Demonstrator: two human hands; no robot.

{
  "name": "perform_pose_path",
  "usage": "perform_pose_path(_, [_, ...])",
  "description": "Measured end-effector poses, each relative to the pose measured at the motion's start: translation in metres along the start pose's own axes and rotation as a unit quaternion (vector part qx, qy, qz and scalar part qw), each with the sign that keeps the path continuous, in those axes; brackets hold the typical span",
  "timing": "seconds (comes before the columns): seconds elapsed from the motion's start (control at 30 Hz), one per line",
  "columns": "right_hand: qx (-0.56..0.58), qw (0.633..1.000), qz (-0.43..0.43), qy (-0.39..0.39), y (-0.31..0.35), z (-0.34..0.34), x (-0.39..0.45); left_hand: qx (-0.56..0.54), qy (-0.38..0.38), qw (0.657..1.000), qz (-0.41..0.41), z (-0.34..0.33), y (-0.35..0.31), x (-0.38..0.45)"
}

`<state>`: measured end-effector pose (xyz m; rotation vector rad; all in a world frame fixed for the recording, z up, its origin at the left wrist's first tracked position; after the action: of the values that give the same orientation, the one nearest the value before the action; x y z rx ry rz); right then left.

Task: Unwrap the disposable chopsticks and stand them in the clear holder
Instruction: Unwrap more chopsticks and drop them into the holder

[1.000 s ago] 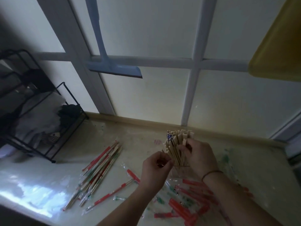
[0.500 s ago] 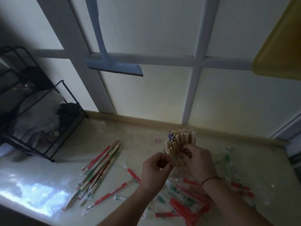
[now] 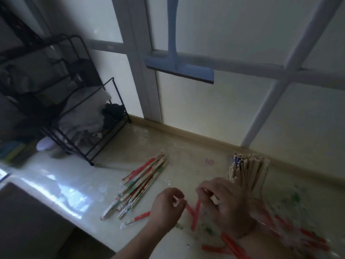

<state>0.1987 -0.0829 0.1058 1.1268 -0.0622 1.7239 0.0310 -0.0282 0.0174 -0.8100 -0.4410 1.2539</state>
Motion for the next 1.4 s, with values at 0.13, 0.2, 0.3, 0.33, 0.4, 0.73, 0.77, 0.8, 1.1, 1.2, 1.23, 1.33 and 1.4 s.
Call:
perform_pose_path(0.13, [0.003, 0.968, -0.133, 0.212, -0.011, -0.076, -0.008, 0.208, 0.021, 0.978, 0.028, 0.040, 0.054, 0.000])
perform_pose_path(0.2, [-0.018, 0.920, -0.203, 0.334, -0.018, -0.110, -0.013, 0.268, 0.016, 0.963, 0.029, 0.054, 0.073, 0.004])
perform_pose_path(0.3, [-0.027, 0.875, -0.226, 0.428, -0.022, -0.148, -0.008, 0.298, 0.012, 0.953, 0.044, 0.063, 0.097, 0.015])
perform_pose_path(0.33, [-0.029, 0.867, -0.223, 0.445, -0.024, -0.160, -0.006, 0.306, 0.015, 0.950, 0.053, 0.065, 0.103, 0.020])
perform_pose_path(0.4, [-0.042, 0.849, -0.223, 0.478, -0.029, -0.182, -0.001, 0.313, 0.018, 0.947, 0.070, 0.069, 0.113, 0.029])
perform_pose_path(0.73, [-0.133, 0.863, -0.093, 0.479, -0.033, -0.244, 0.005, 0.299, -0.001, 0.954, 0.034, 0.078, 0.145, 0.049])
perform_pose_path(0.77, [-0.134, 0.866, -0.078, 0.475, -0.034, -0.246, 0.003, 0.291, 0.001, 0.956, 0.034, 0.079, 0.147, 0.049])
perform_pose_path(0.8, [-0.132, 0.870, -0.060, 0.472, -0.034, -0.247, 0.001, 0.282, -0.002, 0.959, 0.032, 0.081, 0.148, 0.048])
perform_pose_path(1.1, [-0.158, 0.880, 0.174, 0.413, -0.052, -0.234, -0.018, 0.166, -0.033, 0.984, 0.050, 0.085, 0.139, 0.045])
perform_pose_path(1.2, [-0.119, 0.914, 0.172, 0.346, -0.052, -0.215, -0.016, 0.090, -0.076, 0.989, 0.084, 0.085, 0.134, 0.043])
perform_pose_path(1.23, [-0.102, 0.929, 0.161, 0.317, -0.051, -0.209, -0.015, 0.050, -0.094, 0.990, 0.096, 0.085, 0.131, 0.044])
perform_pose_path(1.33, [-0.020, 0.959, 0.093, 0.266, -0.039, -0.187, -0.010, -0.087, -0.135, 0.974, 0.159, 0.083, 0.115, 0.048])
perform_pose_path(1.4, [0.058, 0.966, -0.010, 0.253, -0.023, -0.168, -0.012, -0.197, -0.134, 0.950, 0.200, 0.081, 0.096, 0.050])
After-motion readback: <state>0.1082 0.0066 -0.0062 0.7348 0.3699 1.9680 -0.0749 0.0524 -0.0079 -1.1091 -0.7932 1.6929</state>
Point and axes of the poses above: each hand's wrist, its own x-axis towards the middle knuckle, its own z-axis out of the back of the hand, y = z × x, the point moved 1 cm from there along x, towards the middle knuckle
